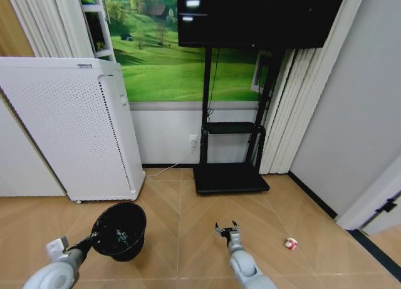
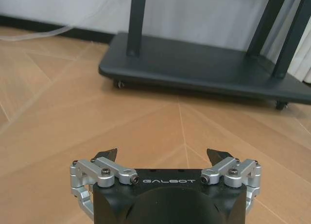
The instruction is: Pick up the trash bin and place the garbage on the floor into it.
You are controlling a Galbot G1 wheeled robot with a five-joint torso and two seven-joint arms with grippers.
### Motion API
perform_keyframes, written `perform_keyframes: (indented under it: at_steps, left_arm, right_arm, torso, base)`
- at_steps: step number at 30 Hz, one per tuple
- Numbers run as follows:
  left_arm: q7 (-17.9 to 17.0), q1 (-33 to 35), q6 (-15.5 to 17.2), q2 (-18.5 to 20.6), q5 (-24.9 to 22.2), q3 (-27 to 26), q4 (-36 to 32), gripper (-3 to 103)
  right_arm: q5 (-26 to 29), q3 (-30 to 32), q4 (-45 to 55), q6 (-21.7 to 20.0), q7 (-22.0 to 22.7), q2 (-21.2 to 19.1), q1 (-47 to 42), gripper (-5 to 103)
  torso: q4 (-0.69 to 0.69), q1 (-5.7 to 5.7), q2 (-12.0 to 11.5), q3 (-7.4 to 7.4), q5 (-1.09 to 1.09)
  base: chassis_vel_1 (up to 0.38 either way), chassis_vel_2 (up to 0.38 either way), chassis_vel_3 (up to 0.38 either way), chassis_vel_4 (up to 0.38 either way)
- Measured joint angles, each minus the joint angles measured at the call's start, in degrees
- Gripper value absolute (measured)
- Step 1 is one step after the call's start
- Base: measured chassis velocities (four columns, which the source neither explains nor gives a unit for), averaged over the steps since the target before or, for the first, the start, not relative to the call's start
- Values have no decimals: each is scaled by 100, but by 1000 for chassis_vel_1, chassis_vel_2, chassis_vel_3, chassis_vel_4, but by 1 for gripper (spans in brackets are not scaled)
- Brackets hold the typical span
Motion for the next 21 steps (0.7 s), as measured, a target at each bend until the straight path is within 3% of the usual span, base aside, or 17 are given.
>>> perform_keyframes:
  at_steps: [21]
  left_arm:
    - [204,-284,-160,72,2,217,80,4]
  right_arm:
    - [-463,266,-1708,-58,-140,45,394,99]
  torso:
    - [-1,0,0,0,0]
  base:
    - [0,0,0,0]
